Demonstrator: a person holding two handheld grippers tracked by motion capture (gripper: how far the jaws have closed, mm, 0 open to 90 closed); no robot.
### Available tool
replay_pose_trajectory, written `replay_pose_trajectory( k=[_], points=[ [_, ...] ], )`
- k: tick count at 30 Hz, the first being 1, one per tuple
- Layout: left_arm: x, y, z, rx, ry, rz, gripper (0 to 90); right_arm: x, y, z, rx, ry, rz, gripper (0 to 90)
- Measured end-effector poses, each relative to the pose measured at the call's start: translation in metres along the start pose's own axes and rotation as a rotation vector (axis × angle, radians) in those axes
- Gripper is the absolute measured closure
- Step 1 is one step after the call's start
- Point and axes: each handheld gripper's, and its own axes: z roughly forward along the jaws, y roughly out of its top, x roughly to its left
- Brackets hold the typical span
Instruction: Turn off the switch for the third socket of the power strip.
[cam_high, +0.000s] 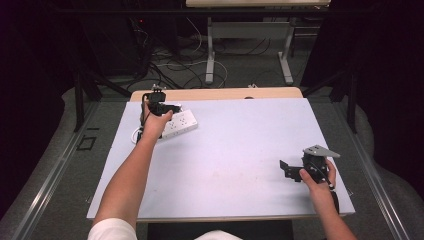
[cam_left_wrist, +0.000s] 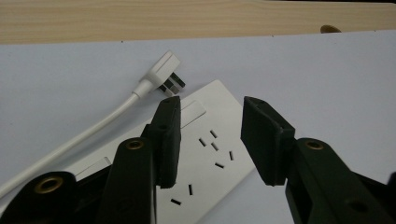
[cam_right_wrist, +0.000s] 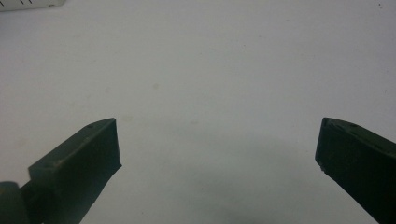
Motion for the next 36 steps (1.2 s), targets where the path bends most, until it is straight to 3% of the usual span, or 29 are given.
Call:
replay_pose_trajectory(
  k=[4,15,36],
  points=[
    [0.0,0.001,0.007,-0.007,0.005,-0.018,62.1,0.0,0.0,0.0,0.002,-0.006,0.002,0.0],
    [-0.002,0.001,0.027,-0.025,0.008,-0.012,67.3,-0.001,-0.001,0.0,0.004,-0.011,0.007,0.0],
    [0.003,-0.004,0.053,-0.034,0.025,-0.043,89.8,0.002,-0.003,0.003,0.013,0.0,-0.002,0.0]
  ],
)
